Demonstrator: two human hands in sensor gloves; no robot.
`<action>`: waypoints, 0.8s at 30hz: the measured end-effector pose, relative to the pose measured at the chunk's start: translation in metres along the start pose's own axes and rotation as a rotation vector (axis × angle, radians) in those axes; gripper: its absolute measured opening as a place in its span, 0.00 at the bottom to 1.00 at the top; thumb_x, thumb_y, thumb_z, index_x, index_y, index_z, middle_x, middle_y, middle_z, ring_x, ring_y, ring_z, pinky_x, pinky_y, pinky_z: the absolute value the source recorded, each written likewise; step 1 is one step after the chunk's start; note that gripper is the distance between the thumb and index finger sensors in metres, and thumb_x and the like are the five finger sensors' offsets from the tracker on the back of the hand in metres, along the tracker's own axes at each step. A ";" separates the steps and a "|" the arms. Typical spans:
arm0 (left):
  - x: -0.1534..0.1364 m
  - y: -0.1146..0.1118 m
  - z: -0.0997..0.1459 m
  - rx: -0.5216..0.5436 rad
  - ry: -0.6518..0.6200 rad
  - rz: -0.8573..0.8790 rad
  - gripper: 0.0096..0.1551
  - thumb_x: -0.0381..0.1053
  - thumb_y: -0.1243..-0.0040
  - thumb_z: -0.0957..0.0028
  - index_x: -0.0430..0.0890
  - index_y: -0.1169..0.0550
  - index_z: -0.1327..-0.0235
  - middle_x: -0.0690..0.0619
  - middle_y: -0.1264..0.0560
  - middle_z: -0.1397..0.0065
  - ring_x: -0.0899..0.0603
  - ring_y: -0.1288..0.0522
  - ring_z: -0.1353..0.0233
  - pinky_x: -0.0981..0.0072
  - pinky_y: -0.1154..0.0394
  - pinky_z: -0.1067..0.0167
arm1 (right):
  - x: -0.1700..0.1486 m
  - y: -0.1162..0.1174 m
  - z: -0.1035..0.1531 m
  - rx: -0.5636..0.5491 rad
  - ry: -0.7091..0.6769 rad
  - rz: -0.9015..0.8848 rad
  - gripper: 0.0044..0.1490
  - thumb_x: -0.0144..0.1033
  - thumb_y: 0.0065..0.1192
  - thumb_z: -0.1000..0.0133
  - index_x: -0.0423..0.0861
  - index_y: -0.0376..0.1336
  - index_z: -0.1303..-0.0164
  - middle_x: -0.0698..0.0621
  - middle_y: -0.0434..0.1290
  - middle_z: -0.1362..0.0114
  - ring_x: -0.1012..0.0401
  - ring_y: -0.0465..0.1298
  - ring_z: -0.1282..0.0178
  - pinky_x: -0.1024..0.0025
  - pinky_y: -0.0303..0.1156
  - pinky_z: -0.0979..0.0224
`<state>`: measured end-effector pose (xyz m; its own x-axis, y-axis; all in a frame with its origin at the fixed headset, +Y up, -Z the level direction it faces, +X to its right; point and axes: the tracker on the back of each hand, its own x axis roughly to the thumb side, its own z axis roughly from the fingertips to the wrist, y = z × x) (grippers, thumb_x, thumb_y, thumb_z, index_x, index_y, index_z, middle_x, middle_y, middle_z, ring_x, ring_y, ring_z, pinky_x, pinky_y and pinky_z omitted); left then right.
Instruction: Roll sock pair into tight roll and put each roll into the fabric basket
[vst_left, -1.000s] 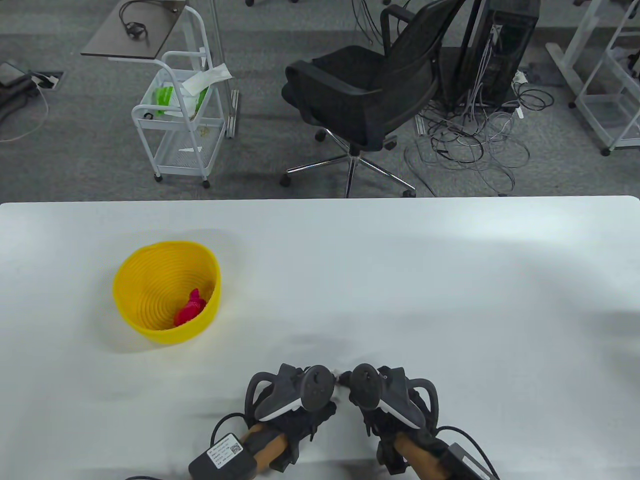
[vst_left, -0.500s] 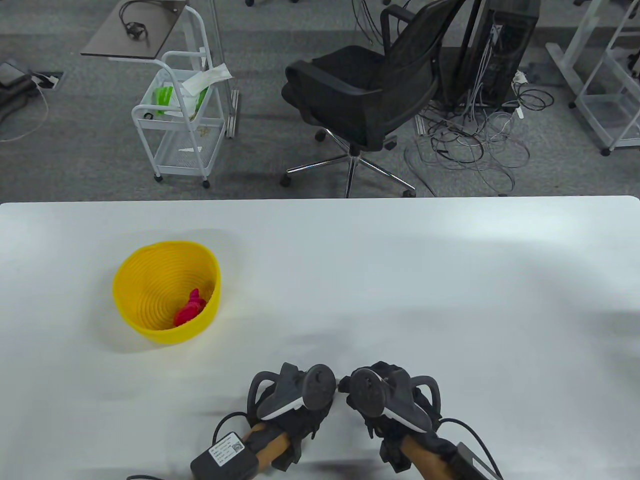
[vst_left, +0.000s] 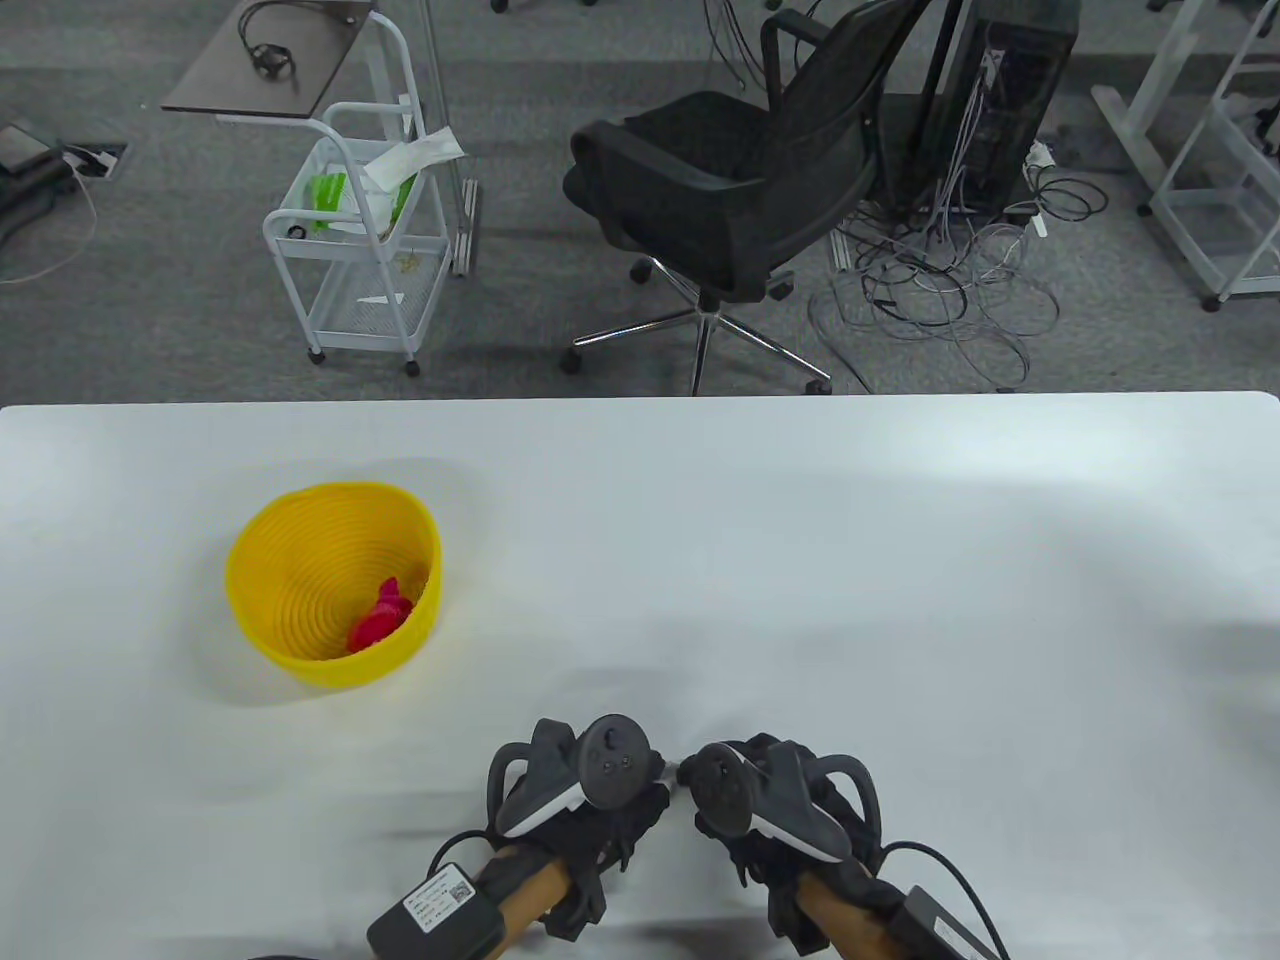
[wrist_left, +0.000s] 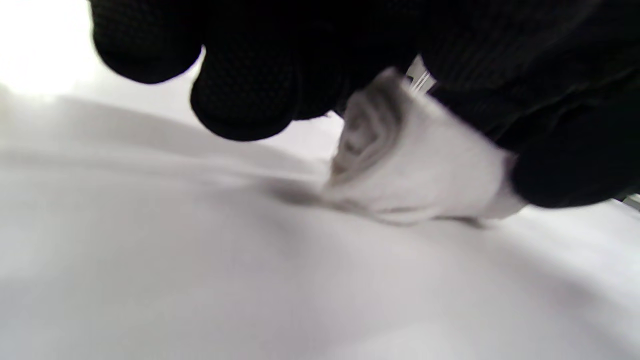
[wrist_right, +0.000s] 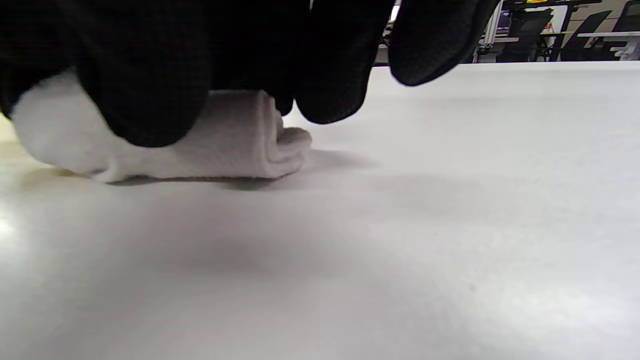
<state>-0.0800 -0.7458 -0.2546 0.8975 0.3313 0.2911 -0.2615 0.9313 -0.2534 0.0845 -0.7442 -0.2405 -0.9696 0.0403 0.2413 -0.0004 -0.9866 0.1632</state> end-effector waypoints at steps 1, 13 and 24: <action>0.002 0.003 0.002 0.020 -0.005 -0.002 0.32 0.63 0.40 0.59 0.52 0.18 0.43 0.48 0.20 0.42 0.45 0.18 0.49 0.49 0.25 0.47 | 0.000 0.001 -0.001 -0.002 0.006 -0.001 0.34 0.52 0.74 0.57 0.65 0.67 0.38 0.64 0.73 0.28 0.60 0.76 0.28 0.48 0.69 0.26; 0.008 -0.006 0.001 0.002 0.002 -0.151 0.33 0.63 0.34 0.61 0.55 0.20 0.40 0.49 0.22 0.39 0.45 0.19 0.46 0.49 0.26 0.44 | -0.006 0.008 -0.008 0.030 0.060 -0.070 0.32 0.51 0.62 0.52 0.65 0.63 0.34 0.63 0.71 0.26 0.60 0.75 0.27 0.49 0.68 0.26; 0.007 -0.017 -0.006 0.001 0.013 -0.199 0.32 0.59 0.34 0.61 0.52 0.20 0.41 0.49 0.21 0.41 0.45 0.18 0.48 0.50 0.25 0.45 | -0.011 0.002 -0.008 0.020 0.063 -0.132 0.31 0.55 0.57 0.51 0.67 0.63 0.34 0.65 0.71 0.25 0.59 0.72 0.24 0.47 0.63 0.22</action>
<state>-0.0670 -0.7602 -0.2535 0.9361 0.1388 0.3231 -0.0790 0.9783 -0.1914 0.0931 -0.7477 -0.2508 -0.9750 0.1585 0.1559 -0.1243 -0.9700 0.2087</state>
